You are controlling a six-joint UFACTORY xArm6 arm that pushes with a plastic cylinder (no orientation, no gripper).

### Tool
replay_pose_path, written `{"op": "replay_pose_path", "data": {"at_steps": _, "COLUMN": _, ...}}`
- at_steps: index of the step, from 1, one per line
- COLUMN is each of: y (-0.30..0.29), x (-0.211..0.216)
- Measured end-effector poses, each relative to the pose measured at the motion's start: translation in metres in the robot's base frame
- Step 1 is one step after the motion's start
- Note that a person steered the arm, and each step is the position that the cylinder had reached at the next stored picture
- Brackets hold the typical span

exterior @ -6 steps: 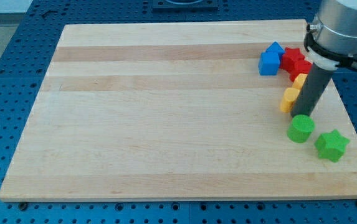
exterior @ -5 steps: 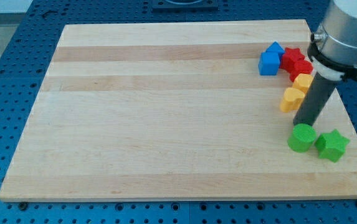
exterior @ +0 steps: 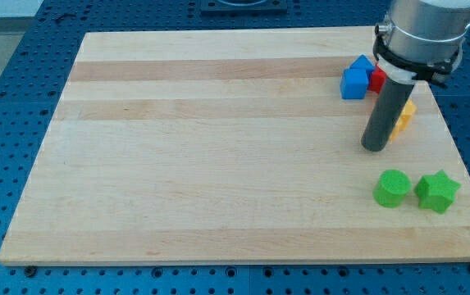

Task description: Move yellow heart towards blue cube

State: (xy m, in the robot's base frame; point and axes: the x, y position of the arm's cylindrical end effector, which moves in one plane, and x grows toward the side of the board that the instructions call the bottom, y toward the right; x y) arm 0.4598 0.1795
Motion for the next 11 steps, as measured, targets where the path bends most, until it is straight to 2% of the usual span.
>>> {"op": "replay_pose_path", "data": {"at_steps": 1, "y": 0.0, "x": -0.005}}
{"op": "replay_pose_path", "data": {"at_steps": 3, "y": 0.02, "x": 0.032}}
{"op": "replay_pose_path", "data": {"at_steps": 5, "y": 0.044, "x": 0.007}}
{"op": "replay_pose_path", "data": {"at_steps": 7, "y": 0.033, "x": -0.019}}
{"op": "replay_pose_path", "data": {"at_steps": 8, "y": 0.029, "x": -0.016}}
{"op": "replay_pose_path", "data": {"at_steps": 9, "y": 0.027, "x": 0.014}}
{"op": "replay_pose_path", "data": {"at_steps": 10, "y": 0.012, "x": 0.014}}
{"op": "replay_pose_path", "data": {"at_steps": 11, "y": 0.012, "x": -0.006}}
